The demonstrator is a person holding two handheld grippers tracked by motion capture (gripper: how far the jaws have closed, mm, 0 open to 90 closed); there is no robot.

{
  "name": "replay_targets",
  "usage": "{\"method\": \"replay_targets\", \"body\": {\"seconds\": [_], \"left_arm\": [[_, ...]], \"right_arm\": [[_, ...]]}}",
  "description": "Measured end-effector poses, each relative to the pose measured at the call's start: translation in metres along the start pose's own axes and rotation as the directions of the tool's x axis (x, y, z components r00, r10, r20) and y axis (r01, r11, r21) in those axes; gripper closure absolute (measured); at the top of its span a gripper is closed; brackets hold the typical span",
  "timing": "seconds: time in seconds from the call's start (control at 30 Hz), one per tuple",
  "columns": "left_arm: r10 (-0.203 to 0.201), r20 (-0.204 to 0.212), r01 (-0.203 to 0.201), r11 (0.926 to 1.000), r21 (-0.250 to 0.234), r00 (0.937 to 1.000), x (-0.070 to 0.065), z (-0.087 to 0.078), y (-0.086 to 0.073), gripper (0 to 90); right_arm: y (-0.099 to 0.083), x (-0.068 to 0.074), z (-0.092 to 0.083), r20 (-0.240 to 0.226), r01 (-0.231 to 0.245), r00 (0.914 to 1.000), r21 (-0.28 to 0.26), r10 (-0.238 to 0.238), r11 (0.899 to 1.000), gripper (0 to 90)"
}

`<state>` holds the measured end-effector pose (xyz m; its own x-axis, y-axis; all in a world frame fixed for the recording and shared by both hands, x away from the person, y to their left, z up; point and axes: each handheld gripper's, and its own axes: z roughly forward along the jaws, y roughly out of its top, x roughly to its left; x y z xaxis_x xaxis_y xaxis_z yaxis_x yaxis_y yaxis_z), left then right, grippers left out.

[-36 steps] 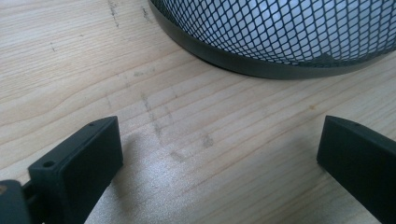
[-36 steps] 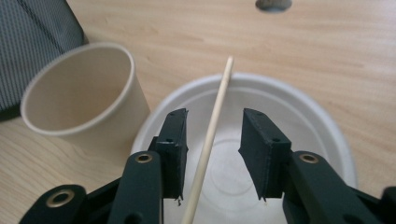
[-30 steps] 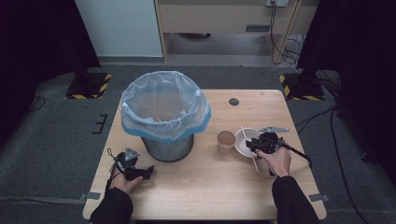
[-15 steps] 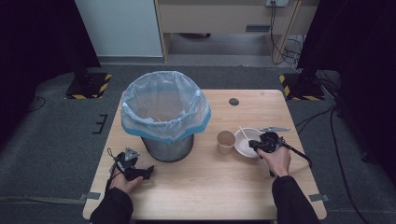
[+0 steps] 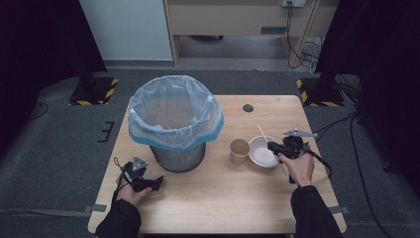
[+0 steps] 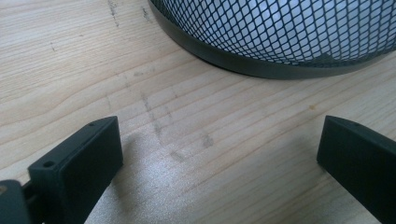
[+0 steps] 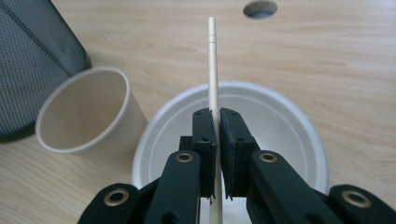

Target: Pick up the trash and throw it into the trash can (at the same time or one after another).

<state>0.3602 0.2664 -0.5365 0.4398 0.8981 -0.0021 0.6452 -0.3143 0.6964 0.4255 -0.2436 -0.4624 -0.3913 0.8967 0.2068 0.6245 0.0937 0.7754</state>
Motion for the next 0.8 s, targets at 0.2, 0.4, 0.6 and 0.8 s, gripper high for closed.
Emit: {"method": "replay_targets", "body": {"seconds": [0.2, 0.4, 0.6, 0.8], "left_arm": [[0.0, 0.0, 0.0, 1.0, 0.0, 1.0, 0.0, 0.0, 0.0, 0.0], [0.0, 0.0, 0.0, 1.0, 0.0, 1.0, 0.0, 0.0, 0.0, 0.0], [0.0, 0.0, 0.0, 1.0, 0.0, 1.0, 0.0, 0.0, 0.0, 0.0], [0.0, 0.0, 0.0, 1.0, 0.0, 1.0, 0.0, 0.0, 0.0, 0.0]], "right_arm": [[0.009, 0.002, -0.014, -0.018, -0.011, 0.9998, -0.075, 0.01, 0.997, 85.7], [0.02, 0.004, -0.028, -0.05, -0.015, 0.9987, -0.158, 0.008, 0.987, 85.7], [0.03, 0.005, -0.044, -0.075, -0.028, 0.9971, -0.238, 0.01, 0.971, 85.7], [0.038, 0.007, -0.057, -0.096, -0.037, 0.9954, -0.306, 0.007, 0.951, 85.7]]}}
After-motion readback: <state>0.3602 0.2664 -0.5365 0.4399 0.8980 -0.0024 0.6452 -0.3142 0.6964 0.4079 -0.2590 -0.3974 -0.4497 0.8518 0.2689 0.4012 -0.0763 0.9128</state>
